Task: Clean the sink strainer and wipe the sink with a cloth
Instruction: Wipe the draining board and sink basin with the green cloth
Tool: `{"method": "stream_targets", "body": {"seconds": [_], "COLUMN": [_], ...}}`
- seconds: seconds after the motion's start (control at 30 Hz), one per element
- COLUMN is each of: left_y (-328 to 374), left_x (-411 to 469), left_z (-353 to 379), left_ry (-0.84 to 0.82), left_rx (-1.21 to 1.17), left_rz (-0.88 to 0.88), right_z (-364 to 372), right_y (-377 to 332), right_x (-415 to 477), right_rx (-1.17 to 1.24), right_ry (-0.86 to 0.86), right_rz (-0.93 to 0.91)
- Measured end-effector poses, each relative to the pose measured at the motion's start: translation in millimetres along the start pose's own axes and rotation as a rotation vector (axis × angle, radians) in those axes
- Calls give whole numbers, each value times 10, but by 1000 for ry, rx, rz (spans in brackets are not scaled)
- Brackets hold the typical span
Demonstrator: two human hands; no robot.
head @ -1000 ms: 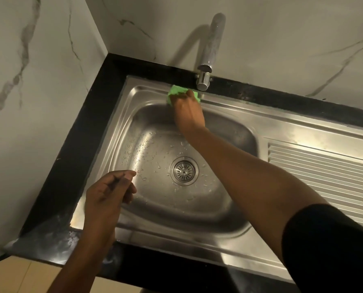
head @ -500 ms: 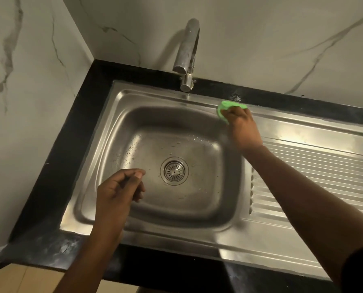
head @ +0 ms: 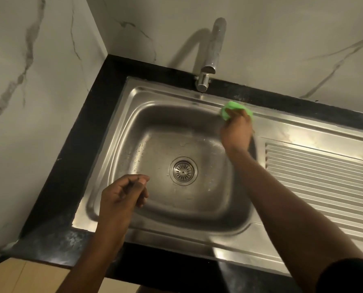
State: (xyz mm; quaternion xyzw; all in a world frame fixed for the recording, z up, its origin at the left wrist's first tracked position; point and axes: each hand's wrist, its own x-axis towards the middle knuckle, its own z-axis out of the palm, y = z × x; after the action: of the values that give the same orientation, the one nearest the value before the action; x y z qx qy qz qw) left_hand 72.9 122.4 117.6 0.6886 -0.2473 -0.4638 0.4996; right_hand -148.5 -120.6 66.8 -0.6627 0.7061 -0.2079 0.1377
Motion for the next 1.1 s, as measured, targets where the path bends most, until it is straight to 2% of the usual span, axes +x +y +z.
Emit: {"method": "stream_targets", "body": {"seconds": [0.1, 0.23, 0.37, 0.53, 0.93, 1.1], "left_y": [74, 163, 158, 144, 207, 203], "left_x": [37, 46, 11, -18, -85, -246], "left_z": [-34, -122, -158, -67, 168, 267], "left_ry": [9, 38, 97, 65, -113, -170], "left_rx": [6, -54, -112, -113, -1, 15], "left_rz": [9, 21, -10, -23, 60, 73], "right_z": [385, 814, 967, 638, -572, -844], "right_y": [-757, -1661, -2043, -1532, 548, 921], "right_x": [-33, 67, 116, 184, 216, -227], "right_rx": [14, -71, -157, -263, -340, -345], "right_ry": [-159, -262, -318, -342, -269, -277], "right_rz": [-241, -475, -614, -695, -215, -228]}}
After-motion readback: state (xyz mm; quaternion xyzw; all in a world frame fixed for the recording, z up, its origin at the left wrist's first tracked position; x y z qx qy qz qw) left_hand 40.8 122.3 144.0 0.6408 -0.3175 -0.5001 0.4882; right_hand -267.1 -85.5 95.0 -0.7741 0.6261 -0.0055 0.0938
